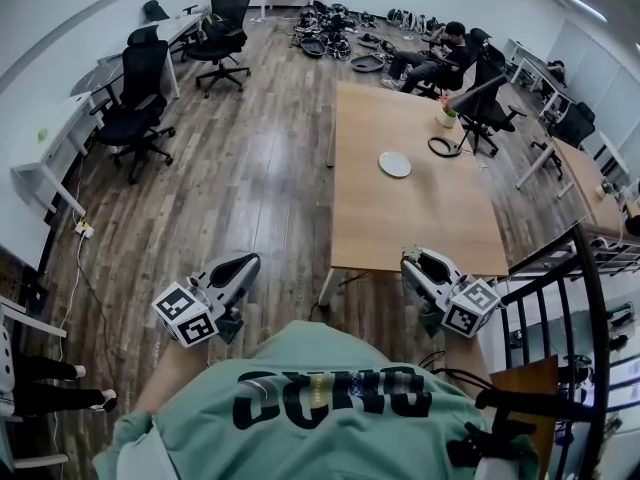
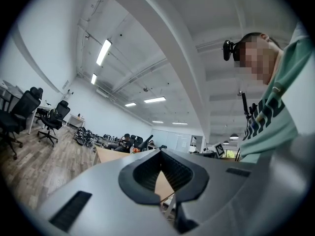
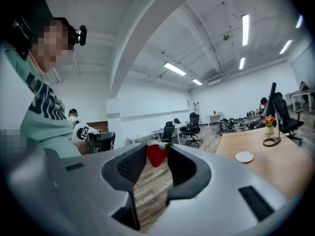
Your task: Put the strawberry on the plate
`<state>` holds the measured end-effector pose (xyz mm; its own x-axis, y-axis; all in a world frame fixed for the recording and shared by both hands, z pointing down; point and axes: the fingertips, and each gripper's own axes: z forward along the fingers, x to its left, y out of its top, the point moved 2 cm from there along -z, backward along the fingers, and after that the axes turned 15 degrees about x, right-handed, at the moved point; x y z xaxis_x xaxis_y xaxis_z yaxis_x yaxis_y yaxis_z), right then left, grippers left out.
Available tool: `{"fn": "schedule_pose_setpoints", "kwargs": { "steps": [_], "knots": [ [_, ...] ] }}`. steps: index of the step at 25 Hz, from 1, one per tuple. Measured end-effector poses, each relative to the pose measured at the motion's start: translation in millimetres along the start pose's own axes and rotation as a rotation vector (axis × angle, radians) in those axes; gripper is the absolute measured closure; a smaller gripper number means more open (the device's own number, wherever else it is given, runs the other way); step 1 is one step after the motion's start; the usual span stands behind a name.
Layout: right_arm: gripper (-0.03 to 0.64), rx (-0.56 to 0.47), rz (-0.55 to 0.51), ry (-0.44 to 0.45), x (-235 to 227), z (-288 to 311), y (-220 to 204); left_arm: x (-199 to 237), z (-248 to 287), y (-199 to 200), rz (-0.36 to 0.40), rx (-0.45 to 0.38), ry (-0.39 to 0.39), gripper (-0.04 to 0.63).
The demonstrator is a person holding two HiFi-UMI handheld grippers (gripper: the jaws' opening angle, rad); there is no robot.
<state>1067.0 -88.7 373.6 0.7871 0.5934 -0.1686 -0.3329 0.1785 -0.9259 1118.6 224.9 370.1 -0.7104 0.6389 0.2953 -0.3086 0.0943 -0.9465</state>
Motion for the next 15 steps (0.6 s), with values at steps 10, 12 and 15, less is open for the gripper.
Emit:
{"fn": "schedule_pose_setpoints", "kwargs": {
  "steps": [10,12,15],
  "knots": [
    [0.476,-0.057,0.017,0.045,-63,-73,2,-61,76,10,0.029,0.005,-0.004,0.591],
    [0.476,-0.067,0.002,0.056,-76,-91,2,-76,94,11,0.035,0.006,0.001,0.591],
    [0.476,-0.069,0.008,0.072,-95,-115,-9,-101,118,11,0.022,0.003,-0.004,0.591]
  ]
}}
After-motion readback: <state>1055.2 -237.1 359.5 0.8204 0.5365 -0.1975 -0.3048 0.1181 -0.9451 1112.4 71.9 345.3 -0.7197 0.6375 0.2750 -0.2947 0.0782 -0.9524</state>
